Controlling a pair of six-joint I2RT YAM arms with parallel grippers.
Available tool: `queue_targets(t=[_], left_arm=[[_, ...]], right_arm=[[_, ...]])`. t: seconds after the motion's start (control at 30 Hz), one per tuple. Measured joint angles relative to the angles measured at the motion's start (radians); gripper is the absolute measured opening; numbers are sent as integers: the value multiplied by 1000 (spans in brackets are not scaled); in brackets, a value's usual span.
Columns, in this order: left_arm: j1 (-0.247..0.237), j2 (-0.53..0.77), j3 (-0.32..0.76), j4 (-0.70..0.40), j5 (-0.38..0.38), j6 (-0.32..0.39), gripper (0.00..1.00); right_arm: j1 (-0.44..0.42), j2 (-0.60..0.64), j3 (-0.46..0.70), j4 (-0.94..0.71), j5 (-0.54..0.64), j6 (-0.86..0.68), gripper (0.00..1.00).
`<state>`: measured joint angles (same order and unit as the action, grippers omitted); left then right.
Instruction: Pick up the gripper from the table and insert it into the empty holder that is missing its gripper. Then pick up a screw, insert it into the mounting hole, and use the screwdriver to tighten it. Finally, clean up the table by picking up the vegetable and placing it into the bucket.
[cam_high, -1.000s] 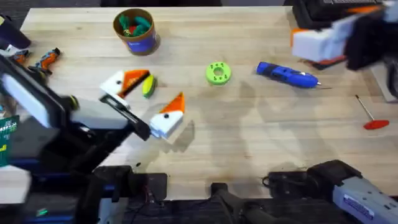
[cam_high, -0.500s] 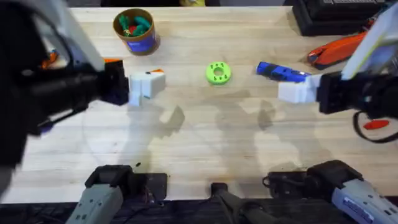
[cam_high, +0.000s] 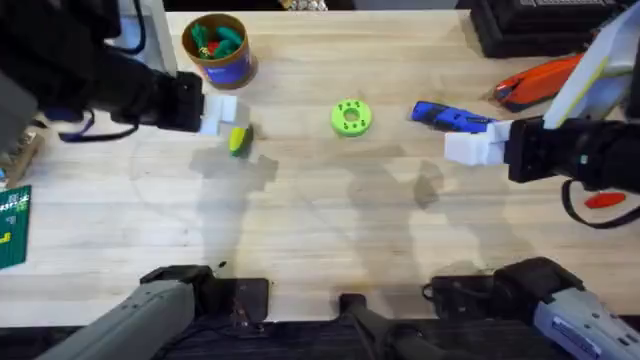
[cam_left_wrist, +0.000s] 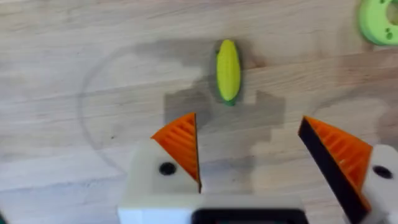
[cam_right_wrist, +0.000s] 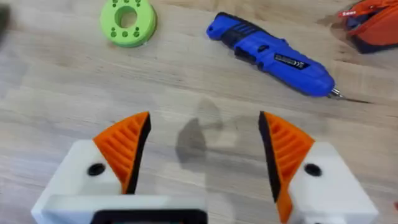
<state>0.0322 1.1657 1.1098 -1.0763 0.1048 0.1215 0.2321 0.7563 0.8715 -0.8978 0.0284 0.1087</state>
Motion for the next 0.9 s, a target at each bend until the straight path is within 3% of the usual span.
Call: queue_targets(t=[0.17, 0.43, 0.73, 0.9], left_arm=[[-17, 109, 60, -50, -60, -21, 986], [-134, 292, 62, -4, -126, -48, 985], [-125, 477, 62, 128, -129, -70, 985], [-123, 548, 62, 146, -132, -73, 985]], right_arm=[[0, 0, 0, 0, 0, 0, 970], [0, 0, 0, 0, 0, 0, 969], [0, 0, 0, 0, 0, 0, 970], [0, 0, 0, -2, 0, 0, 970]])
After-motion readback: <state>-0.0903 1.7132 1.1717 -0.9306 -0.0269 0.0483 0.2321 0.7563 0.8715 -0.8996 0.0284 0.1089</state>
